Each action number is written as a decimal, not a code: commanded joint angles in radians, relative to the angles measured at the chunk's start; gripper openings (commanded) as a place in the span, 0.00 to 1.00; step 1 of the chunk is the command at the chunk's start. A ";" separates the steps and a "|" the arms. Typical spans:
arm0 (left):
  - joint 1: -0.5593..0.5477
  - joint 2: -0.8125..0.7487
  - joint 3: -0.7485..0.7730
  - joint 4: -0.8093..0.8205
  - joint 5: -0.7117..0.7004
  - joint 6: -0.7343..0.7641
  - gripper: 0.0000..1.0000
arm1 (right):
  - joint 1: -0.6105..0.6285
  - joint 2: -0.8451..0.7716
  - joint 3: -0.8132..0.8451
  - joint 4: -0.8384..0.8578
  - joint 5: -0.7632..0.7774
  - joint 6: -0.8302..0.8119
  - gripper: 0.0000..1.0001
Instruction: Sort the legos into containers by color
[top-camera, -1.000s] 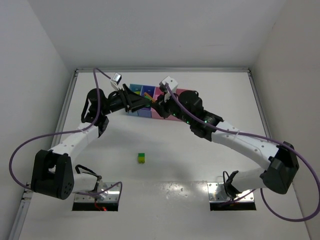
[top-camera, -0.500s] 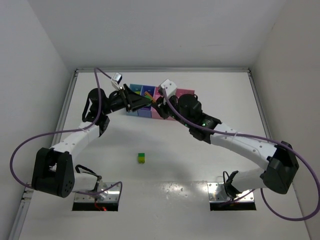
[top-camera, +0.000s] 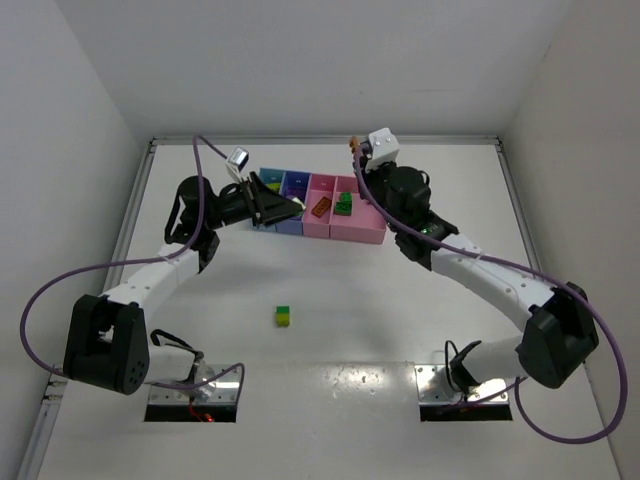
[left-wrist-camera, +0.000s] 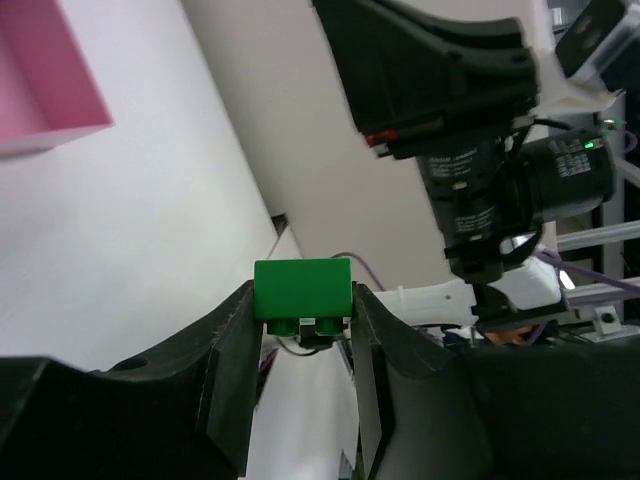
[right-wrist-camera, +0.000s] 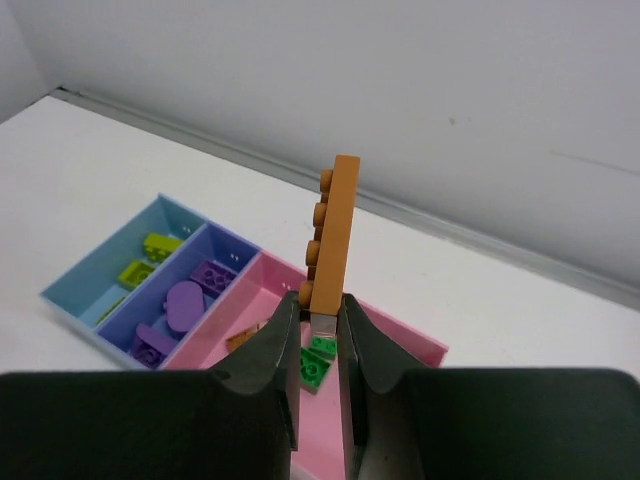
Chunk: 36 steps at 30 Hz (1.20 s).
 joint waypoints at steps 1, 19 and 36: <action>0.014 -0.010 0.064 -0.191 -0.010 0.143 0.00 | -0.060 -0.007 0.008 -0.055 0.002 0.081 0.00; 0.182 0.010 0.321 -0.724 -0.262 0.607 0.00 | -0.186 0.406 0.256 -0.327 -0.661 0.522 0.00; 0.181 0.030 0.354 -0.757 -0.273 0.690 0.00 | -0.195 0.643 0.485 -0.362 -0.555 0.501 0.84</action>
